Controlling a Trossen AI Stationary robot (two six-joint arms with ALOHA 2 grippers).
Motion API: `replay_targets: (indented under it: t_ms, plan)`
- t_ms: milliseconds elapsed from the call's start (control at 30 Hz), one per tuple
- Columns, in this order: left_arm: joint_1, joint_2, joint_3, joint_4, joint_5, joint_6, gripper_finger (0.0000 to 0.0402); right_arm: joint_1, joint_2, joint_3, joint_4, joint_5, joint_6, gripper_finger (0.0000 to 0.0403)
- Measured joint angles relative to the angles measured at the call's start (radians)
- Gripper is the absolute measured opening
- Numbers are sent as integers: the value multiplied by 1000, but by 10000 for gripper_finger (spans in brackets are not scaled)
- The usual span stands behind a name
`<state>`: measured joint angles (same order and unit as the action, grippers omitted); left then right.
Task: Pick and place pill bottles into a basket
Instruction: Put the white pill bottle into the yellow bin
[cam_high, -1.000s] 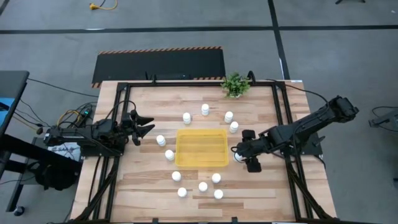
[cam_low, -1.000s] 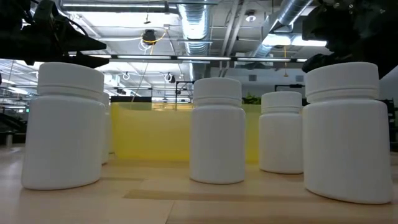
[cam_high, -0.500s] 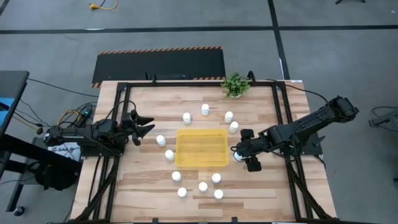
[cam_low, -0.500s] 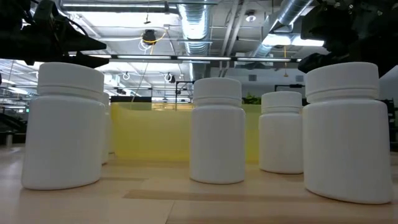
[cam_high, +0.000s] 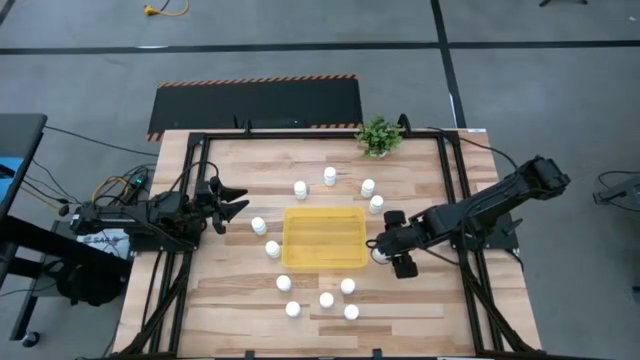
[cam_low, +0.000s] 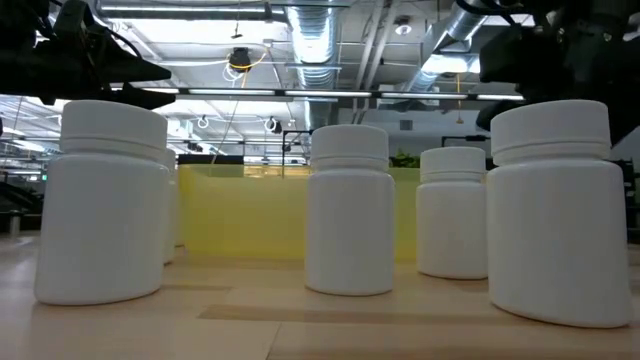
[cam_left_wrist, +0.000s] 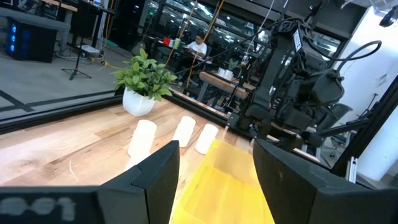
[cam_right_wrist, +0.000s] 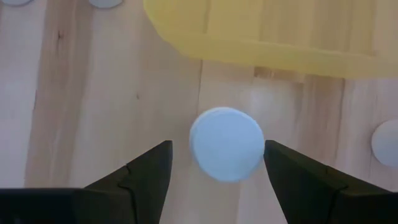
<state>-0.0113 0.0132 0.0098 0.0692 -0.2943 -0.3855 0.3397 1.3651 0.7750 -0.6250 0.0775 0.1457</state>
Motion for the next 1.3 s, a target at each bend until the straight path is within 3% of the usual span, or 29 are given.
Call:
replay_targets:
  t_ms: [433,900,1167,1300]
  plan:
    - [0,0,0,0,0,0,194,-8,-1,0,13,0,-24,240]
    - [0,0,0,0,0,0,194,-8,-2,0,9,1,-24,149]
    - [0,0,0,0,0,0,194,-8,-2,10,-9,0,-23,172]
    - [0,0,0,0,0,0,194,-17,-2,50,-52,-1,-31,160]
